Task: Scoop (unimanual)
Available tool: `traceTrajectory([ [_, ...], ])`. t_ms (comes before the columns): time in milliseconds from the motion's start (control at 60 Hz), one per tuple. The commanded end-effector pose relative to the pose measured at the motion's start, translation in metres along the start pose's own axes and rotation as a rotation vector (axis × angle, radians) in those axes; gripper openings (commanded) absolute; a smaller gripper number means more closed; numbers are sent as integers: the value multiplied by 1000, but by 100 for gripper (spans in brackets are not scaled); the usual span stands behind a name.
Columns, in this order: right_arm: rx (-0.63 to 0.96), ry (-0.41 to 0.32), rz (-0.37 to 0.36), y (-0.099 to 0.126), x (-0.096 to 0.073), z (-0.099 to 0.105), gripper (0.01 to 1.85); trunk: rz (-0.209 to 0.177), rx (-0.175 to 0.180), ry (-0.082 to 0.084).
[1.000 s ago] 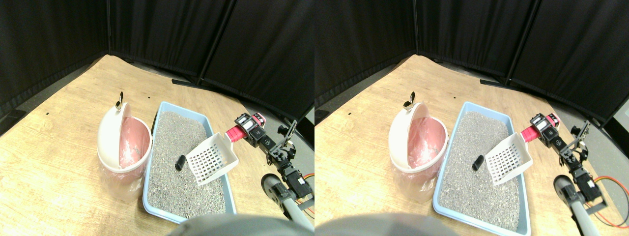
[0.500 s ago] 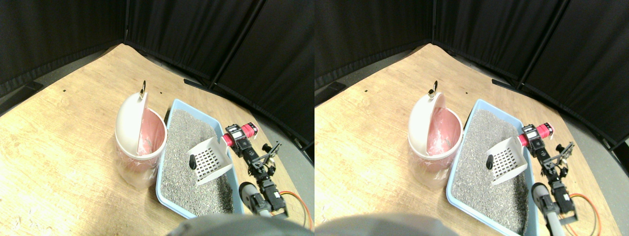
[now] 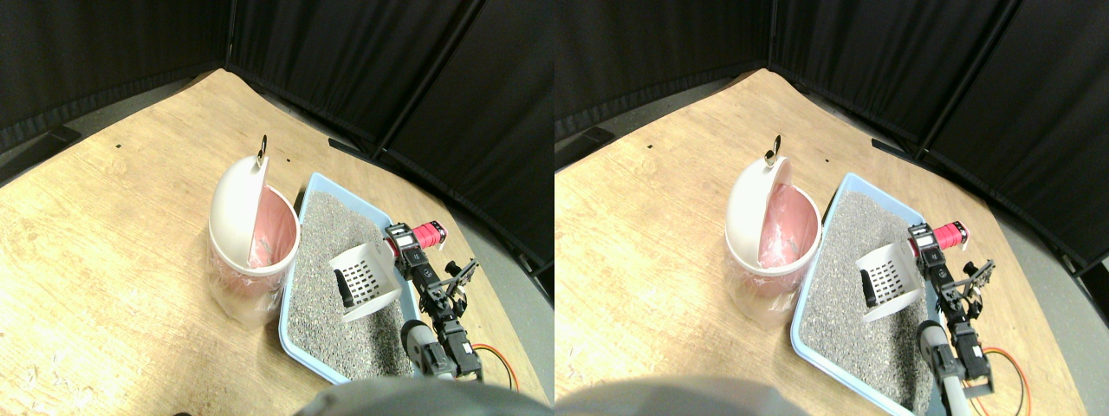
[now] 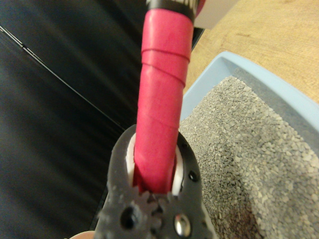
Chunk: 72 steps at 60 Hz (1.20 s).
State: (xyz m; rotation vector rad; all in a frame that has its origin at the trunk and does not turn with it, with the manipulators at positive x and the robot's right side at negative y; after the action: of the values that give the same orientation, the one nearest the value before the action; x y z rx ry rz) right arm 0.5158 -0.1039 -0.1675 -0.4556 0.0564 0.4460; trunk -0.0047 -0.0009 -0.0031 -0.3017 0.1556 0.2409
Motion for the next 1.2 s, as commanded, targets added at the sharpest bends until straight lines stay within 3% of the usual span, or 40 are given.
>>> traceTrajectory([
  [17,91,11,32,1,-3,1,6,2,7,5],
  [367,331,-15,-133,-41,-13,-6,6,-26,30,-9],
  [550,429,-44,-188,-52,-19,-14,6,-41,42,-18],
  [633,507,-64,-261,-56,-22,-17,6,-47,47,-20],
  [750,561,-104,-282,-61,-26,-21,6,-53,52,-25],
  [850,655,-122,-363,-66,-30,-24,6,-62,58,-31],
  [950,732,-186,-369,-71,-34,-26,6,-66,64,-37],
  [1133,762,-216,-388,-76,-42,-20,6,-80,72,-49],
  [1200,826,-257,-398,-80,-45,-17,6,-83,75,-53],
])
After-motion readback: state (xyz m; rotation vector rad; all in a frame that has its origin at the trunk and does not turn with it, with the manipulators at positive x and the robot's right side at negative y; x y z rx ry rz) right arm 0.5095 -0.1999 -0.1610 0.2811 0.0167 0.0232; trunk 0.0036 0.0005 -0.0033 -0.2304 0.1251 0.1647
